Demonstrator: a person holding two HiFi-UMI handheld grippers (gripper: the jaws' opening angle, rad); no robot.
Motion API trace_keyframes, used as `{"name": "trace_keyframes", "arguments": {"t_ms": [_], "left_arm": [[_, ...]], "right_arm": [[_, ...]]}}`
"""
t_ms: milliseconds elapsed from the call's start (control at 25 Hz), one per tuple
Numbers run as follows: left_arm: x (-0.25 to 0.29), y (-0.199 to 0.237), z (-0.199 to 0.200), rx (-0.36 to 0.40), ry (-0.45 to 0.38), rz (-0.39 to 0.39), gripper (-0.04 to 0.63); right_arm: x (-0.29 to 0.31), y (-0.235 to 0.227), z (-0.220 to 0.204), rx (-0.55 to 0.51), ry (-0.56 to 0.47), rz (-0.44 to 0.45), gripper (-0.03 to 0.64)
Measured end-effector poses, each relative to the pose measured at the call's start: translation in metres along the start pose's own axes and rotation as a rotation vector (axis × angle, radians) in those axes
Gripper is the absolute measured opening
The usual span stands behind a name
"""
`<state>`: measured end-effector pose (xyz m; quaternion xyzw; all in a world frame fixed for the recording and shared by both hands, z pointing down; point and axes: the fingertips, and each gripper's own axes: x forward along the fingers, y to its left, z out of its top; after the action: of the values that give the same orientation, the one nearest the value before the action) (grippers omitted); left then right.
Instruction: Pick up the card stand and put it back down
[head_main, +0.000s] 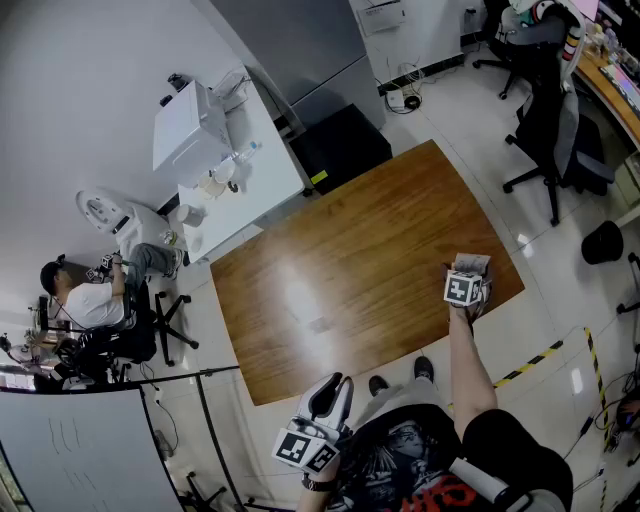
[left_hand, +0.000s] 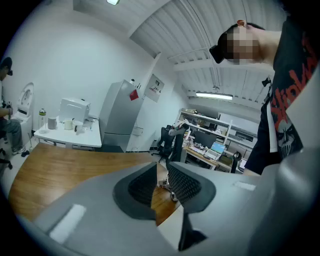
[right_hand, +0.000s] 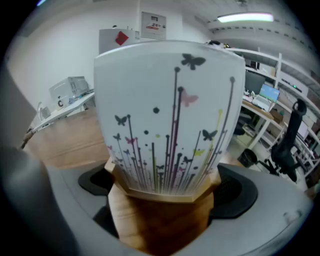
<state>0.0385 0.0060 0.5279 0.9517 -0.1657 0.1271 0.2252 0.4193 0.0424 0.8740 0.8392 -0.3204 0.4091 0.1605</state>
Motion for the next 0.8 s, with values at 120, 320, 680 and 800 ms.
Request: {"name": "trace_keyframes", "arguments": {"t_ms": [120, 320, 680, 800], "left_arm": [[0.005, 0.006, 0.001, -0.003, -0.002, -0.002, 0.071], [0.015, 0.007, 0.006, 0.003, -0.016, -0.02, 0.071], [0.015, 0.01, 0.02, 0.014, -0.064, -0.034, 0.04], [0.001, 0.015, 0.027, 0.015, -0.052, -0.031, 0.04]], "right_arm": [[-0.005, 0.004, 0.003, -0.083, -0.045, 0.032, 0.571], [-0.066, 0.021, 0.023, -0.144, -0.202, 0.114, 0.567], [-0.231, 0.071, 0.052, -0.192, -0.357, 0.322, 0.566], [-0.275, 0.088, 0.056, -0.177, -0.395, 0.359, 0.566]]}}
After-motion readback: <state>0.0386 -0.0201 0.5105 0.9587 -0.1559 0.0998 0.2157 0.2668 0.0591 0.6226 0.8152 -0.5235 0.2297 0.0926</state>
